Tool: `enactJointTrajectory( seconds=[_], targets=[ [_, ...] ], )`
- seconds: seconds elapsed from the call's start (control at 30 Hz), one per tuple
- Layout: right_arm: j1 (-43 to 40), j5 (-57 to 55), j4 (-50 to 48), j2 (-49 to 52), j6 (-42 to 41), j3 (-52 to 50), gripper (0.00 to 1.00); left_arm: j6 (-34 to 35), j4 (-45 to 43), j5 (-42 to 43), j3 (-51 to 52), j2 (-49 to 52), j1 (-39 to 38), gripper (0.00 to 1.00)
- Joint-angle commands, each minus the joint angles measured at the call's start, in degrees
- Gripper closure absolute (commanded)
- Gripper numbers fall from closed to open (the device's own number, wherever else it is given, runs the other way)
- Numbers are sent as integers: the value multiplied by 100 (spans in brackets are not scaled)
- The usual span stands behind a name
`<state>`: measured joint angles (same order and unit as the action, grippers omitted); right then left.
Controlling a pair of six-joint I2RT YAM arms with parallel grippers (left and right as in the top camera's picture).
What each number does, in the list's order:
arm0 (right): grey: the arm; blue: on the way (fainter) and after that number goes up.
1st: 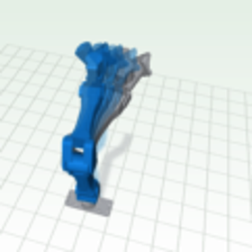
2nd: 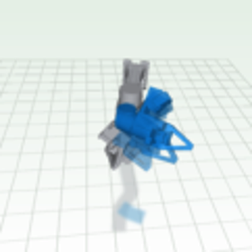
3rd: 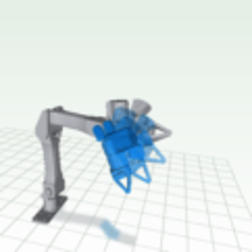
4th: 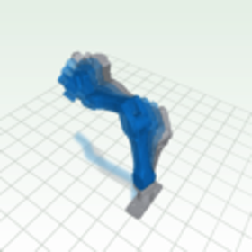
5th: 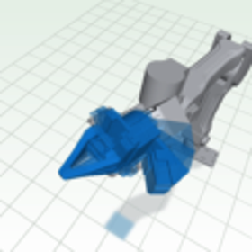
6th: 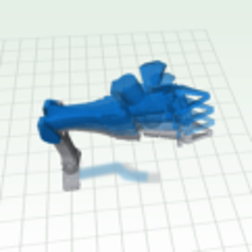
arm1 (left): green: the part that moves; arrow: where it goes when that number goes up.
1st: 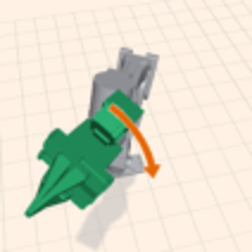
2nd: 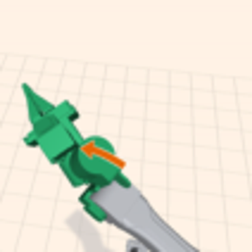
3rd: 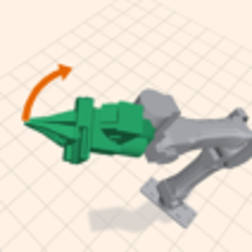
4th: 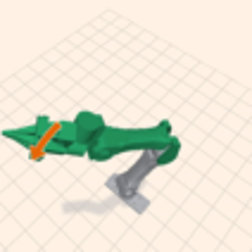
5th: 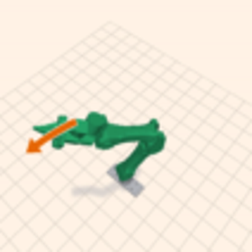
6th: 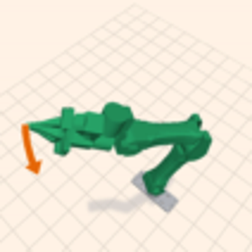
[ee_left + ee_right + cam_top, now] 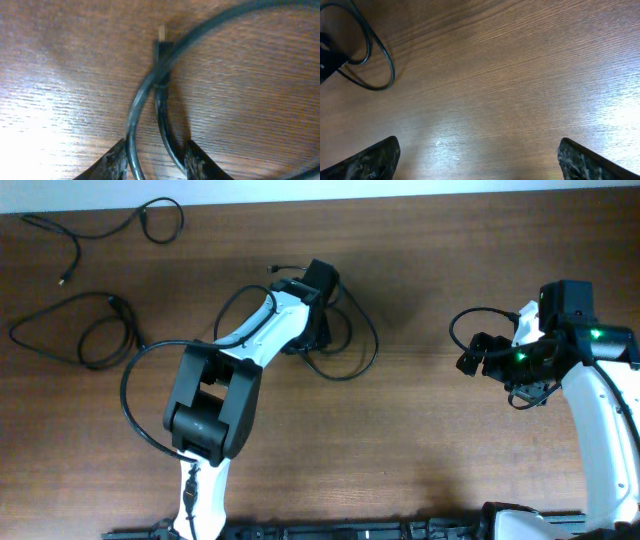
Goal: Untangle cables
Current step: 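Pull the grasped cable out of the coil toward the left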
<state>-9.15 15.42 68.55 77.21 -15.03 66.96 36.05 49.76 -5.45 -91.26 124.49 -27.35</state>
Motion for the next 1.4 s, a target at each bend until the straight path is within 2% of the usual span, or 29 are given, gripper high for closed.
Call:
enactJointTrajectory(
  seconds=[0.0,0.07,0.1,0.13,0.23,0.33,0.43,0.6,0.7,0.9,1.03,1.2,1.37],
  targets=[
    [-24,-70,0,9,-31,-20,2,13,52,-94,63,181,11,76],
    [-24,-72,0,9,-31,-20,2,11,92,-85,63,181,17,89],
    [-24,-70,0,9,-31,-20,2,13,90,-85,63,181,24,100],
    [-24,-70,0,9,-31,-20,1,-66,83,-116,55,181,26,100],
    [-24,-70,0,9,-31,-20,1,-898,450,-149,-422,105,44,100],
    [-24,-70,0,9,-31,-20,2,-892,1012,-146,-1132,-203,192,100],
    [-24,-70,0,9,-31,-20,2,-872,1233,-144,-1569,-935,544,100],
    [-24,-70,0,9,-31,-20,2,-874,1228,-144,-1582,-2806,1729,100],
    [-24,-70,0,9,-31,-20,2,-872,1235,-144,-1582,-3582,2555,100],
    [-24,-70,0,9,-31,-20,2,-817,1478,-98,-1582,-4415,4553,100],
    [-24,-70,0,9,-31,-20,2,234,2144,-83,-1580,-4474,5554,100],
    [-24,-70,0,9,-31,-20,2,940,2494,-103,-1558,-4474,6266,100],
    [-24,-70,0,9,-31,-20,2,1421,2452,-922,-1010,-4395,7025,100]
  ],
)
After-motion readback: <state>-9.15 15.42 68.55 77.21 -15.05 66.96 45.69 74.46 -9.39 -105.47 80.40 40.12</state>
